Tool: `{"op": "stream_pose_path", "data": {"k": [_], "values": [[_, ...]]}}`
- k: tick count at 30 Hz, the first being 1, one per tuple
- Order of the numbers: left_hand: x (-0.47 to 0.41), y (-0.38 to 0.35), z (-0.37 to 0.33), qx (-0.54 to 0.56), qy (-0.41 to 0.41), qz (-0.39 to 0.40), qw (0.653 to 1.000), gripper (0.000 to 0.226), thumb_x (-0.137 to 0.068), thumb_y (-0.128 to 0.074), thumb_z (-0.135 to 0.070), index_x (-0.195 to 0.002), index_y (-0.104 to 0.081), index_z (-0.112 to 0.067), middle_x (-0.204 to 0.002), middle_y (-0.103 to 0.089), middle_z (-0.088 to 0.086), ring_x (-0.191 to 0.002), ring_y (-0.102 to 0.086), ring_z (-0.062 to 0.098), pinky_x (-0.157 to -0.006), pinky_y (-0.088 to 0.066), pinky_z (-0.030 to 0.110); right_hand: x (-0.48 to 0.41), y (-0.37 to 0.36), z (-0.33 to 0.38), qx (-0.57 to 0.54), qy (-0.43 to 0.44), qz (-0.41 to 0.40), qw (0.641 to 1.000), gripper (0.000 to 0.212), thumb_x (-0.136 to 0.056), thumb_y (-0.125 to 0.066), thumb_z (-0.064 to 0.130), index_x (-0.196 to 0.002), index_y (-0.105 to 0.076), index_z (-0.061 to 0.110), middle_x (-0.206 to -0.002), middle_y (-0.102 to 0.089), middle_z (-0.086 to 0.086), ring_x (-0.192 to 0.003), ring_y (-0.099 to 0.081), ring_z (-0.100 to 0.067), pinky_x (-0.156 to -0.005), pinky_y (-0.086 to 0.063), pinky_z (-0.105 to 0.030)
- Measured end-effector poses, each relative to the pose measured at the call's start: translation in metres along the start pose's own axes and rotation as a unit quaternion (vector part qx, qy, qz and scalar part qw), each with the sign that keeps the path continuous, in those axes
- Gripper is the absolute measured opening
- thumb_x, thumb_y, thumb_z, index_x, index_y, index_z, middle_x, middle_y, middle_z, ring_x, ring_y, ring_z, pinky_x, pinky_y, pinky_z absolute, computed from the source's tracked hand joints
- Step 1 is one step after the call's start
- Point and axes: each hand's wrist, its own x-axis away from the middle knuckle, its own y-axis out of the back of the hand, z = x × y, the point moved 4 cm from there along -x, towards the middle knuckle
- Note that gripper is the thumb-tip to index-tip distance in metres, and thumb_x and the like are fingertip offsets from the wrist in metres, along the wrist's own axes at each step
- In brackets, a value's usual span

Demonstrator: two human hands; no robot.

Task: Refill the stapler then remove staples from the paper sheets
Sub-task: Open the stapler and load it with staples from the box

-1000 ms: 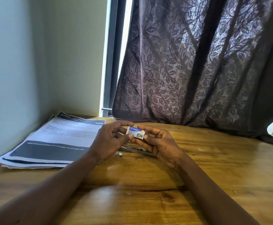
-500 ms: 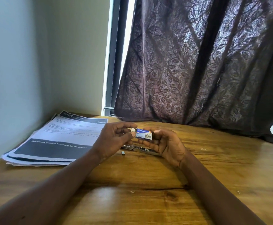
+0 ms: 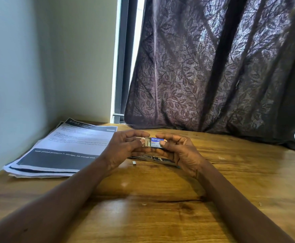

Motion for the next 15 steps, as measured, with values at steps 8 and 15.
{"op": "stream_pose_path", "data": {"k": [8, 15], "values": [[0.005, 0.001, -0.011, -0.373, -0.232, -0.080, 0.895, 0.024, -0.089, -0.077, -0.024, -0.112, -0.067, -0.025, -0.110, -0.071, -0.011, -0.090, -0.071, 0.007, -0.072, -0.060, 0.022, 0.000, 0.001, -0.001, 0.057, 0.011, -0.019, 0.998, 0.022, -0.088, -0.067, -0.006, -0.110, -0.073, -0.003, -0.108, -0.076, -0.020, -0.092, -0.075, -0.024, -0.071, -0.062, -0.024], [0.001, 0.002, -0.011, -0.524, -0.269, -0.035, 0.808, 0.028, -0.087, -0.077, -0.035, -0.115, -0.071, -0.036, -0.117, -0.063, -0.014, -0.090, -0.061, 0.005, -0.071, -0.060, 0.033, -0.001, 0.001, -0.003, 0.046, 0.023, -0.035, 0.998, 0.023, -0.089, -0.066, -0.009, -0.111, -0.072, -0.005, -0.103, -0.077, -0.020, -0.089, -0.076, -0.023, -0.071, -0.062, -0.024]]}}
